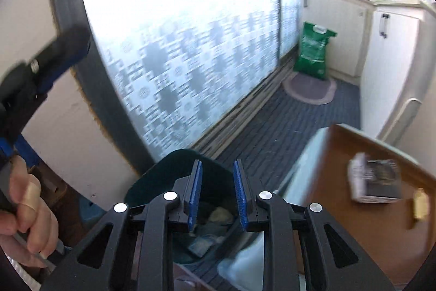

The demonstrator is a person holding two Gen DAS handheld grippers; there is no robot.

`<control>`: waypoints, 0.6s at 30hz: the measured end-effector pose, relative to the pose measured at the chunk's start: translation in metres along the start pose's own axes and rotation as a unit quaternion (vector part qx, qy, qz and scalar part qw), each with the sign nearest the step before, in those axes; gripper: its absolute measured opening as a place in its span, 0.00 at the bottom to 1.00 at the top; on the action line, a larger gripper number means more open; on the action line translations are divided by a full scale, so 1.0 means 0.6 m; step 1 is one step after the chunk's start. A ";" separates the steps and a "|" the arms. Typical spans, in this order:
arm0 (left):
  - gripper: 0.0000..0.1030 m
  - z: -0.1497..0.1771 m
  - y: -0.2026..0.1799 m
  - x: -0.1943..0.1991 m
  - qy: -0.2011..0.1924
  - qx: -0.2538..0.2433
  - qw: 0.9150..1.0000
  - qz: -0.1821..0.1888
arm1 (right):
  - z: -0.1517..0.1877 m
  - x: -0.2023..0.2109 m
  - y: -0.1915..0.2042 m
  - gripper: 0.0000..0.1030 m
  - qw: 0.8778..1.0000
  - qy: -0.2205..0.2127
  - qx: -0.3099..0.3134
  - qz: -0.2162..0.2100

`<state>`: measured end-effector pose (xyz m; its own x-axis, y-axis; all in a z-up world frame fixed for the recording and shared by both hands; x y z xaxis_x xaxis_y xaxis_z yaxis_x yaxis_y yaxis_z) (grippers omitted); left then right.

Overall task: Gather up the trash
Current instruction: 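Move both tools back toward the black bag and ginger on the tray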

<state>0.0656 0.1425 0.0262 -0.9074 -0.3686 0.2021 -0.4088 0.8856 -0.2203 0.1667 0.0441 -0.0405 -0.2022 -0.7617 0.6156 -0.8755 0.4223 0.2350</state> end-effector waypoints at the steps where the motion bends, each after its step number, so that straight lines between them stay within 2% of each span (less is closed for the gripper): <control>1: 0.30 0.003 -0.008 -0.003 0.004 -0.002 1.000 0.003 | -0.001 0.015 -0.013 0.23 1.000 -0.008 -0.005 0.007; 3: 0.40 0.013 -0.033 -0.011 0.019 -0.012 1.000 0.014 | -0.003 0.040 -0.034 0.23 0.999 -0.023 -0.016 0.017; 9: 0.40 0.041 -0.117 -0.027 0.043 -0.047 0.997 0.037 | 0.011 0.124 -0.126 0.24 0.995 -0.055 -0.051 0.061; 11: 0.40 0.051 -0.144 -0.034 0.054 -0.052 0.996 0.044 | 0.021 0.154 -0.155 0.29 0.993 -0.060 -0.058 0.084; 13: 0.47 0.061 -0.169 -0.043 0.069 -0.057 0.995 0.049 | 0.031 0.183 -0.183 0.33 0.990 -0.067 -0.066 0.103; 18: 0.53 0.102 -0.235 -0.077 0.127 -0.072 0.988 0.053 | 0.060 0.227 -0.228 0.39 0.984 -0.080 -0.097 0.126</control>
<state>0.1594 0.0175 -0.0106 -0.8826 -0.2054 0.4229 -0.2789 0.9529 -0.1192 0.2432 -0.1350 -0.0157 -0.4825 -0.6814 0.5503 -0.6911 0.6822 0.2388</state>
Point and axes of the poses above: each gripper's, at about its wrist camera, not at the fingertips, and x roughly against the way its jaws point, y to its left, z to its underside, the point moved 6 cm from there along -x, roughly the way its jaws point, and after that the axes turned 13 degrees about -z, right-handed, at the moved point
